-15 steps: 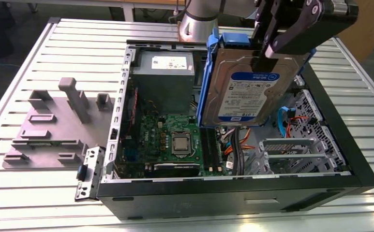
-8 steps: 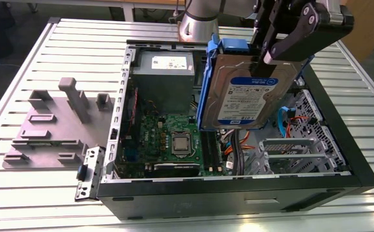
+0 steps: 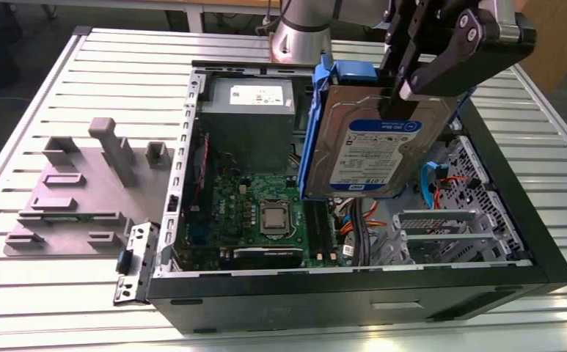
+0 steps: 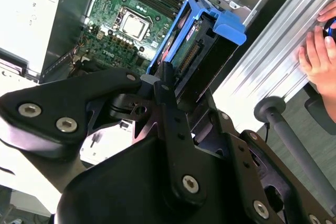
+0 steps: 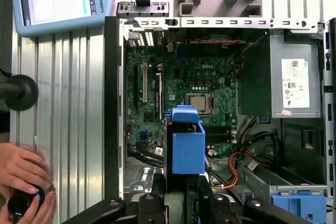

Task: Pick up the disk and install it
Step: 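Pick up the disk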

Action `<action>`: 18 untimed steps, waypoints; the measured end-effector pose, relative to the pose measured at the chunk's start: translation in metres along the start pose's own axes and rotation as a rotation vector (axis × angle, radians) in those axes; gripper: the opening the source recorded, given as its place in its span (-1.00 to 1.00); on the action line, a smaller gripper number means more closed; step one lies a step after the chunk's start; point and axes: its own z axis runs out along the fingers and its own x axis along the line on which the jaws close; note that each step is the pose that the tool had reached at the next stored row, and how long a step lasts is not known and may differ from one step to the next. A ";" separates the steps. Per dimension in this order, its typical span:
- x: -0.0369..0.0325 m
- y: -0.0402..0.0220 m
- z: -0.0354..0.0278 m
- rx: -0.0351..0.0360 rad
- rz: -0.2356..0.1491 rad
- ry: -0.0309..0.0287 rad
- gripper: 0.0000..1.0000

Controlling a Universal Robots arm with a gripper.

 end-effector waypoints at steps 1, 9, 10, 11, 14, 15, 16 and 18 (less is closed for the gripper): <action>0.0012 0.0000 0.0002 0.0000 0.000 -0.0001 -0.31; 0.0141 -0.0005 0.0022 0.0000 0.000 0.0000 -0.31; 0.0155 -0.0006 0.0026 0.0000 0.000 0.0000 -0.31; 0.0169 -0.0007 0.0029 0.0000 0.000 0.0000 -0.31; 0.0202 -0.0010 0.0040 0.0000 0.000 0.0000 -0.31; 0.0208 -0.0013 0.0046 0.0000 0.000 -0.0001 -0.31; 0.0210 -0.0019 0.0052 0.0001 0.000 -0.0002 -0.31; 0.0213 -0.0067 0.0066 0.0000 0.000 0.0000 -0.31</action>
